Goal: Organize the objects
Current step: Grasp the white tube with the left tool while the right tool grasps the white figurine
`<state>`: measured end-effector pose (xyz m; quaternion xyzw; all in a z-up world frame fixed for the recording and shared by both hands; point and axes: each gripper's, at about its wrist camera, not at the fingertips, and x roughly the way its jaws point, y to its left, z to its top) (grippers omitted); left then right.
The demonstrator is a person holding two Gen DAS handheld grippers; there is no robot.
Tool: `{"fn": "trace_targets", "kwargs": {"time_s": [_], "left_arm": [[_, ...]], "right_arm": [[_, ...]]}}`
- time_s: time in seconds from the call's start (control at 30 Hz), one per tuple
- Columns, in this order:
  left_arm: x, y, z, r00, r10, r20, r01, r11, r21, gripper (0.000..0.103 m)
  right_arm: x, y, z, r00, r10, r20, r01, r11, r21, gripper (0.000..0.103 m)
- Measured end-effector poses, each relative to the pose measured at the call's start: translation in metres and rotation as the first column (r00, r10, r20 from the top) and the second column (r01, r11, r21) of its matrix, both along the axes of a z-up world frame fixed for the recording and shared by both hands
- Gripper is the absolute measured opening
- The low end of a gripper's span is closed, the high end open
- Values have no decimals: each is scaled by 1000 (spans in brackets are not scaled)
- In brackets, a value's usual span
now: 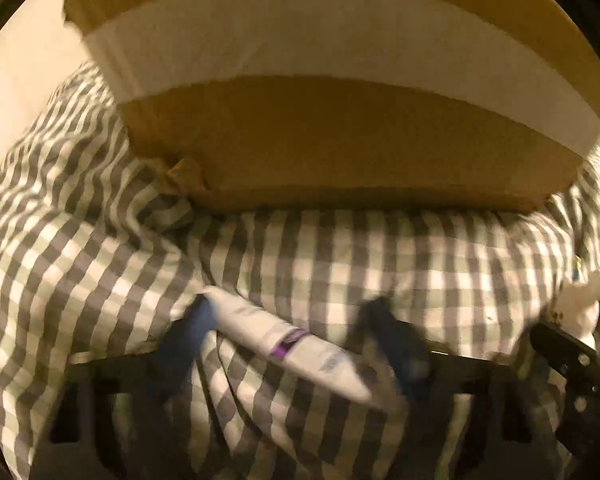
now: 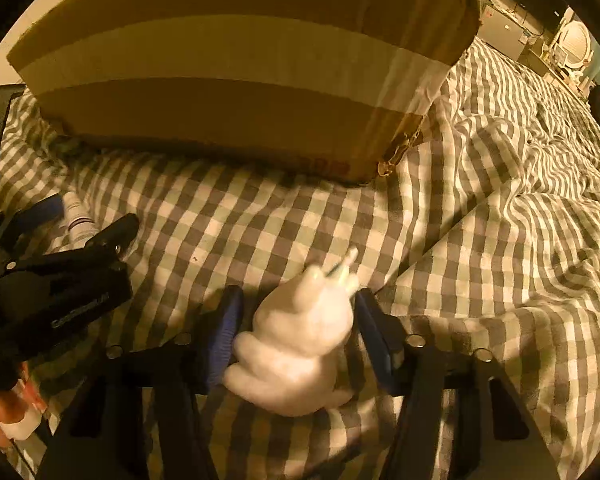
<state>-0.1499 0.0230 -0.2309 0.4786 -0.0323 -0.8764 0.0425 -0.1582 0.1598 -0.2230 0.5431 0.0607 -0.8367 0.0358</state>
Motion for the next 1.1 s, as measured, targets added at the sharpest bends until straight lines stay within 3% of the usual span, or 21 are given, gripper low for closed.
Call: {"fn": "trace_targets", "kwargs": {"time_s": [0.03, 0.07, 0.1, 0.17, 0.27, 0.5, 0.73, 0.8, 0.83, 0.93, 1.1], "left_arm": [[4, 4, 2, 1000, -20, -10, 20, 1000, -15, 52], [7, 8, 4, 999, -41, -13, 41, 999, -21, 28], [9, 10, 3, 998, -65, 9, 65, 998, 8, 21], [13, 13, -1, 995, -78, 56, 75, 995, 61, 17], [22, 20, -1, 993, -107, 55, 105, 994, 33, 11], [45, 11, 10, 994, -90, 55, 84, 990, 113, 9], [61, 7, 15, 997, -57, 42, 51, 990, 129, 22], [56, -14, 18, 998, -53, 42, 48, 991, 124, 28], [57, -20, 19, 998, -44, 42, 39, 992, 121, 35], [54, -31, 27, 999, -23, 27, 19, 991, 130, 76], [60, -29, 29, 1000, -16, 23, 13, 993, 120, 77]], "right_arm": [[1, 0, 0, 1000, 2, 1, -2, 1000, 0, 51], [3, 1, 0, 1000, 2, -2, -2, 1000, 1, 51], [4, 2, 1, 1000, 2, -4, -2, 1000, 1, 51], [8, 5, 2, 1000, -1, -12, 0, 1000, -2, 51], [14, 10, 5, 1000, -9, -23, 9, 1000, -10, 51], [15, 3, 17, 999, -13, -52, 12, 1000, -22, 51], [13, 1, 18, 999, -11, -51, 10, 999, -32, 51], [13, -1, 18, 999, -12, -48, 10, 999, -33, 51], [13, -1, 17, 999, -11, -47, 10, 999, -34, 51], [15, -3, 16, 999, -11, -45, 9, 999, -37, 51], [14, -2, 16, 999, -11, -45, 9, 999, -44, 51]]}}
